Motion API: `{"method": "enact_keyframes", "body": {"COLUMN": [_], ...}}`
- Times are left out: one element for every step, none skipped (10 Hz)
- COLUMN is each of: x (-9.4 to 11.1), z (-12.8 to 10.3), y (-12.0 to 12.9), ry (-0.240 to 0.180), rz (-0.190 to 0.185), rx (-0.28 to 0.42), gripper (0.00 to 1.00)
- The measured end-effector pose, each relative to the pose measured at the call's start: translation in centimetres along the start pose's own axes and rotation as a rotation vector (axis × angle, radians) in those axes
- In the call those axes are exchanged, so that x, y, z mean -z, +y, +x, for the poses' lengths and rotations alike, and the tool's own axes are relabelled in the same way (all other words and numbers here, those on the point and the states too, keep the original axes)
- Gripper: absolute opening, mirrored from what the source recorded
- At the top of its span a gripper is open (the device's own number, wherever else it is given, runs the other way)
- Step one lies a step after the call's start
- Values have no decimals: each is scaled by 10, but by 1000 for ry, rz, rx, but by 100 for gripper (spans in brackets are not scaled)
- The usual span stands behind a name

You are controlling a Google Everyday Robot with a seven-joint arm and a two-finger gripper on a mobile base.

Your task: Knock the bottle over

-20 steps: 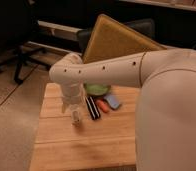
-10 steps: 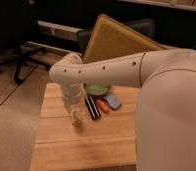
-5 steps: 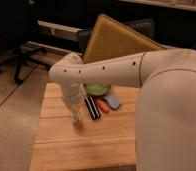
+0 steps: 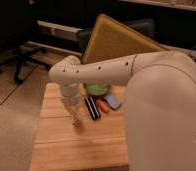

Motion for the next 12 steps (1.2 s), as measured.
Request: {"method": "enact_keyframes", "body": {"x": [-3, -7, -13, -18, -22, -21, -13, -4, 4, 18, 25, 33], "z": [-3, -5, -4, -3, -5, -15, -30, -41, -50, -59, -60, -60], "y": [5, 13, 22, 32, 39, 34, 18, 2, -16, -48, -64, -74], "ry": [14, 43, 84, 120, 135, 113, 61, 17, -23, -81, -108, -131], "rz": [-6, -22, -43, -60, -61, -45, -17, 9, 39, 91, 110, 112], "rx": [19, 43, 67, 97, 125, 143, 137, 127, 116, 88, 68, 46], "gripper": [0, 0, 0, 0, 0, 0, 0, 0, 0, 0, 2, 5]}}
